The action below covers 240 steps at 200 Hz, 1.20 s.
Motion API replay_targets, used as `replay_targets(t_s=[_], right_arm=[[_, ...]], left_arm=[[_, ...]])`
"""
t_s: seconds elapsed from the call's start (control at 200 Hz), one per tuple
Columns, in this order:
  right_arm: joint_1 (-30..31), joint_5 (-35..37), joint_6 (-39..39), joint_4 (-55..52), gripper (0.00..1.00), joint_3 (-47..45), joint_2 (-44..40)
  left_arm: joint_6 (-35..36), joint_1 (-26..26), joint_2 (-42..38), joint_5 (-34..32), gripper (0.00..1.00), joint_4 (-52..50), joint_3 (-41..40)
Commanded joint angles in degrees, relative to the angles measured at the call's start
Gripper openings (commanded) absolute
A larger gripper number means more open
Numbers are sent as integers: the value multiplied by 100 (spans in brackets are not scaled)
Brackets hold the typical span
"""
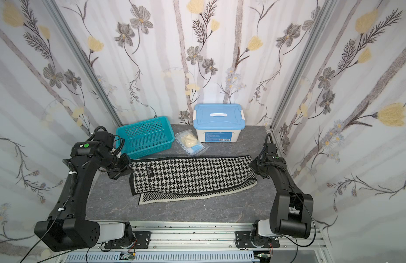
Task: Roll up the scarf and place it into the basket
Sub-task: Fold the scarf at the center of the board.
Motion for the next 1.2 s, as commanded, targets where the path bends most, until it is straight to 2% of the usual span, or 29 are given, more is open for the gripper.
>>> replay_targets(t_s=[0.0,0.245,0.5,0.61,0.684,0.729,0.769,0.789,0.844,0.964,1.059,1.194], right_arm=[[-57,181,-69,98,0,37,-32],[-245,212,-84,109,0,23,-128],[-296,212,-142,171,0,-5,-32],[-301,208,-139,207,0,-11,43],[-301,204,-126,228,0,-20,44],[-301,213,-123,226,0,-20,47],[-301,210,-132,215,0,-20,48],[-301,210,-132,211,0,-20,41],[-300,211,-147,182,0,-20,45],[-300,232,-184,114,0,-45,-9],[-300,261,-227,57,0,-51,-44],[-301,241,-256,-48,0,9,-39]], left_arm=[[30,5,89,35,0,401,-237],[204,-3,558,-232,0,721,-410],[227,-12,1224,-461,1,1489,-717],[256,-60,1283,-434,25,2104,-786],[323,-104,1232,-443,51,2401,-758],[414,-109,1216,-443,73,2384,-670],[519,-118,1138,-482,87,2351,-629],[566,-118,1080,-506,92,2307,-629],[632,-119,936,-543,97,2111,-652],[463,-161,517,-485,95,1888,-1352],[62,-176,161,-452,88,2284,-2291],[-509,-223,112,-281,80,2894,-3034]])
